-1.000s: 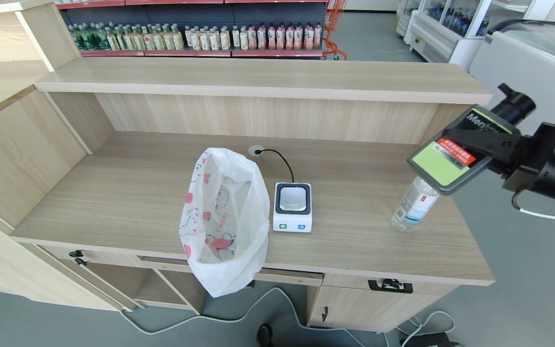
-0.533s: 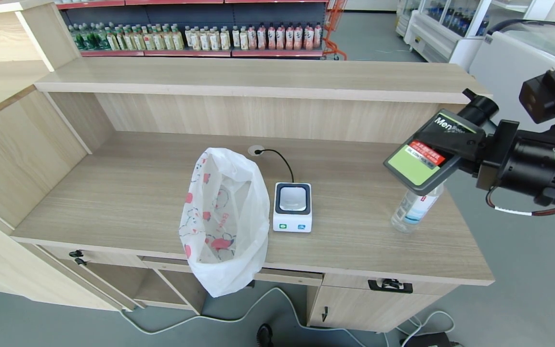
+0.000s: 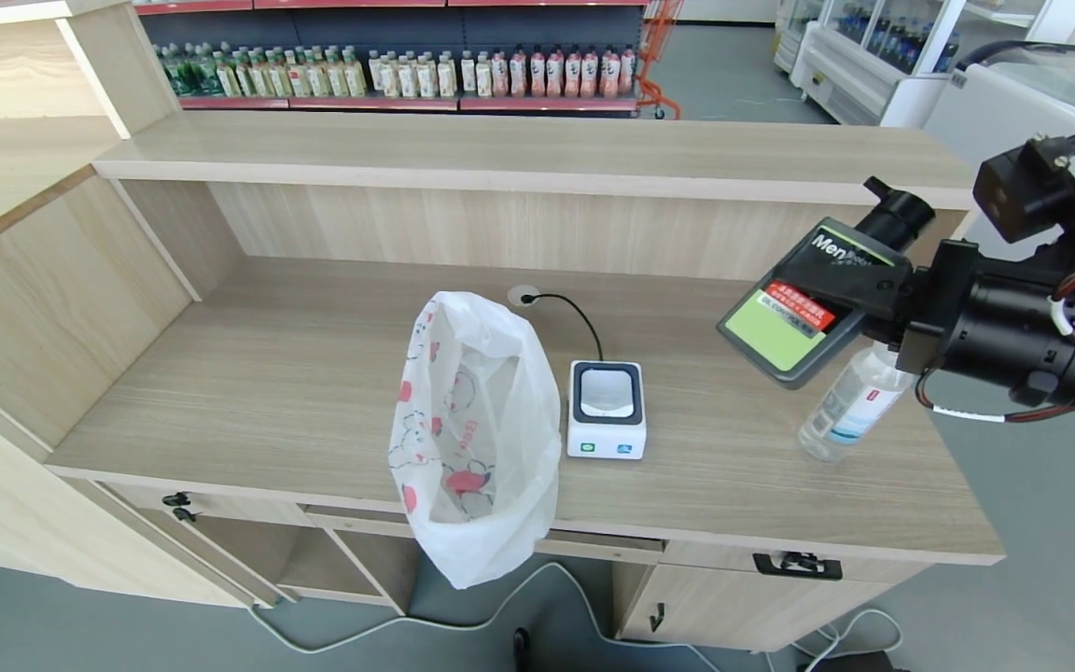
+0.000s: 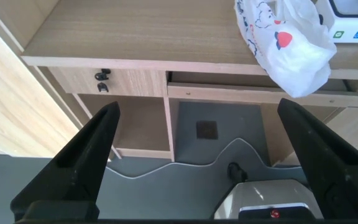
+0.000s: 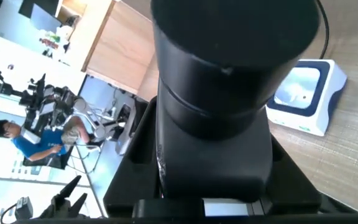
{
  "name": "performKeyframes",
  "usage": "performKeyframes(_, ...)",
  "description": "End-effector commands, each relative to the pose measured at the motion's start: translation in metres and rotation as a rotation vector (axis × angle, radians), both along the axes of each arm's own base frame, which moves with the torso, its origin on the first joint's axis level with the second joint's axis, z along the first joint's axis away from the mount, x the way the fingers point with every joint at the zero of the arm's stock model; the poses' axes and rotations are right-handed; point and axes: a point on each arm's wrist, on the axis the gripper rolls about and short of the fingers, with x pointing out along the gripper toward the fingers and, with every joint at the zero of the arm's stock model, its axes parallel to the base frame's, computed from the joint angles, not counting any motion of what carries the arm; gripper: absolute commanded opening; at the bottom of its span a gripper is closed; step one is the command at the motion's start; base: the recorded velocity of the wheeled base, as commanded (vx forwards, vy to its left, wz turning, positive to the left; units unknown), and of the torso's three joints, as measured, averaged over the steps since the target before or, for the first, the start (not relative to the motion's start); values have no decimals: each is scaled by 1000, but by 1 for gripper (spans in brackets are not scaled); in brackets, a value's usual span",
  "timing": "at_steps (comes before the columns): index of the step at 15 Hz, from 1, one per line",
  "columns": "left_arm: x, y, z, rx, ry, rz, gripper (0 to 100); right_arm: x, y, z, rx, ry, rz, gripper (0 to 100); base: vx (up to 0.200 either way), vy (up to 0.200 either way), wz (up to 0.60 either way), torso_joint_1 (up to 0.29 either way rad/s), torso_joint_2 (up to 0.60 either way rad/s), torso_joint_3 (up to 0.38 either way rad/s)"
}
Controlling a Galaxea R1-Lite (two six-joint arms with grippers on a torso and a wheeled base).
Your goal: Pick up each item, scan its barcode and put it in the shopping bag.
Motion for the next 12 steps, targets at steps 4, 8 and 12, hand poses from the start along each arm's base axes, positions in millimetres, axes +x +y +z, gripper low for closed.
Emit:
performKeyframes(4,0,0,0,1,-1,1,100,36,9,-15,-29,51,-88,0,0,200,0,0,-1,1)
performKeyframes(8,0,0,0,1,0,1,100,85,17,-31,-82,80,-237,0,0,100,0,0,2,2)
performKeyframes(12,0,0,0,1,0,1,100,107,22,-51,-174,123,-380,0,0,0,0,0,0,0)
